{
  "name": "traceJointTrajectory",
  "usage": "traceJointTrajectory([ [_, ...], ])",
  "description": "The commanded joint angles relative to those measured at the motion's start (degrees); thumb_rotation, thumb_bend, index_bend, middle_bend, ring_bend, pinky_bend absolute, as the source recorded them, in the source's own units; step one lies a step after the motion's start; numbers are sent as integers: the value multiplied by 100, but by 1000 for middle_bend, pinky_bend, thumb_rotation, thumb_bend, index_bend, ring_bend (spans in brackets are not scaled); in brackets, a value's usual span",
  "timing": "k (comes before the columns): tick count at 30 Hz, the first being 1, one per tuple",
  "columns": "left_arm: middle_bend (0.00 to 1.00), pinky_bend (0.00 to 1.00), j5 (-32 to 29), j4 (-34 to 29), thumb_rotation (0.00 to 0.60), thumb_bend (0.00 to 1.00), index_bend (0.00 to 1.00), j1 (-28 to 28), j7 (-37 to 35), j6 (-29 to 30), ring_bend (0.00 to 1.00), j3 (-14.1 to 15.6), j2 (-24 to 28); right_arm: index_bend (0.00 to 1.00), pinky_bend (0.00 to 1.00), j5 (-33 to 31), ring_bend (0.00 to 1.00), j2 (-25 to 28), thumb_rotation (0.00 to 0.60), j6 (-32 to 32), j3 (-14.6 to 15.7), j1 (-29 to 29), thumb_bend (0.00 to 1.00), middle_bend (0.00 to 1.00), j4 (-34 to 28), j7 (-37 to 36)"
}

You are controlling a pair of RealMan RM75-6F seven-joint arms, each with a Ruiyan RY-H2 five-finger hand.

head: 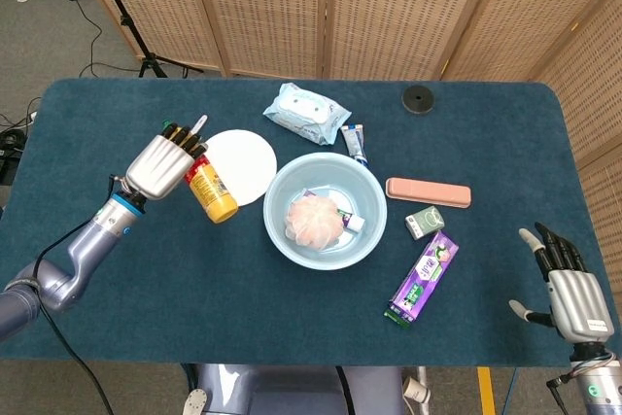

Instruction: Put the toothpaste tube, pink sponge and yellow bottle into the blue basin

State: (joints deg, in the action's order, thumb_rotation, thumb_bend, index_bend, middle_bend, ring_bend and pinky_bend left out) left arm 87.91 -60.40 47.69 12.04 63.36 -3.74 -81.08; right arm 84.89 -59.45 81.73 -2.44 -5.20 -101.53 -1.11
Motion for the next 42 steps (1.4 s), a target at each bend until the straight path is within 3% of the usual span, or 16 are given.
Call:
traceJointTrajectory([
  [1,455,421,-64,-508,600,403,855,-61,154,162,512,-153,219,81,62,91,0,36,600,81,26,37,131,0,-40,-28],
  [7,455,421,-76,-1237,600,403,855,26,754,213,512,-323,218,82,62,174,0,98,600,174,35,83,131,0,-67,-126],
  [15,456,421,-178,-1963,600,403,856,304,1683,86,512,-582,-233,81,62,193,0,209,600,238,21,127,131,0,-72,-373],
  [26,439,420,-702,-2280,600,385,849,747,3110,-377,497,-822,-1151,81,62,263,0,430,600,367,-14,191,131,0,35,-1046],
  [30,335,420,-1104,-2283,600,365,734,745,3600,-409,393,-880,-1340,81,62,279,0,446,600,405,-18,214,131,0,83,-1154],
  [36,152,400,-1523,-2217,600,325,447,669,4087,-272,202,-896,-1468,81,62,284,0,442,600,404,-23,218,131,0,92,-1146],
  [42,18,208,-1823,-2205,600,228,300,589,4453,-55,88,-936,-1461,81,62,293,0,419,600,385,-17,214,131,0,60,-1048],
])
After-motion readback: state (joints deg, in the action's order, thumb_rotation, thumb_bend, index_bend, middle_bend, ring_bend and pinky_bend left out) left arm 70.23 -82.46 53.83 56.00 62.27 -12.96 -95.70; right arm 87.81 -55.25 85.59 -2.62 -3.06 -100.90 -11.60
